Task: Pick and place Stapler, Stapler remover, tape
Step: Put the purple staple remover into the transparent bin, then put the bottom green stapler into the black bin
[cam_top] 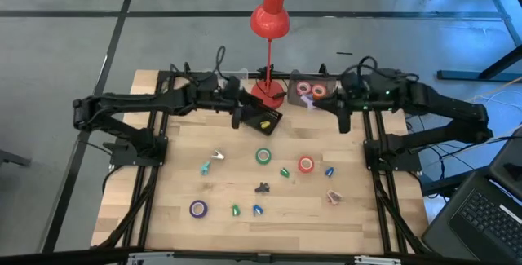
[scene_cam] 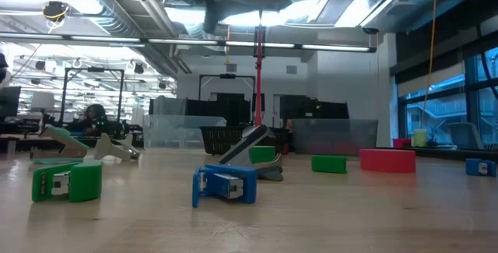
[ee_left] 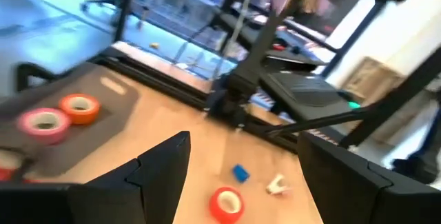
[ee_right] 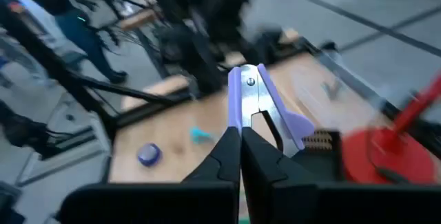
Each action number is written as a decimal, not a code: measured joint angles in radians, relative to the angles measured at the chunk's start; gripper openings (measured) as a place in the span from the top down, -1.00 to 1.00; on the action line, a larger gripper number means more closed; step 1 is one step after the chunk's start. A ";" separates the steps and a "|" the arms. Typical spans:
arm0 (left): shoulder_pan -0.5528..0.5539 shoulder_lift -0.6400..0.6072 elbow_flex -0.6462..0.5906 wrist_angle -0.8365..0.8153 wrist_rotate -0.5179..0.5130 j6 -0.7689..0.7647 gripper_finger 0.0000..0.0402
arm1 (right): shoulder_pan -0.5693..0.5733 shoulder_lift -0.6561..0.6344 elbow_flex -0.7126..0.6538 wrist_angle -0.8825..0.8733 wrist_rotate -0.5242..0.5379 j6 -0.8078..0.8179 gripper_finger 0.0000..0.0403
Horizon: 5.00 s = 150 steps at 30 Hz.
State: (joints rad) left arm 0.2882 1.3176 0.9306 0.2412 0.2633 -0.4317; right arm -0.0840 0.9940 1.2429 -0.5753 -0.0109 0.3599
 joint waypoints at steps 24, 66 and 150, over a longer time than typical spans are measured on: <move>-0.006 0.209 0.264 -0.083 0.133 0.139 -0.32 | 0.016 0.311 0.200 -0.091 -0.098 -0.103 1.00; -0.001 0.208 0.264 -0.081 0.202 0.165 0.99 | 0.014 0.281 0.200 -0.071 -0.101 -0.087 0.34; 0.123 -0.113 0.366 -1.264 0.181 0.251 0.22 | 0.013 -0.047 0.200 -0.798 0.392 0.199 -0.04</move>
State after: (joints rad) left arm 0.4116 1.2043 1.2963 -1.0228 0.4439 -0.1812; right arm -0.0714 0.9466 1.4429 -1.3737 0.3813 0.5585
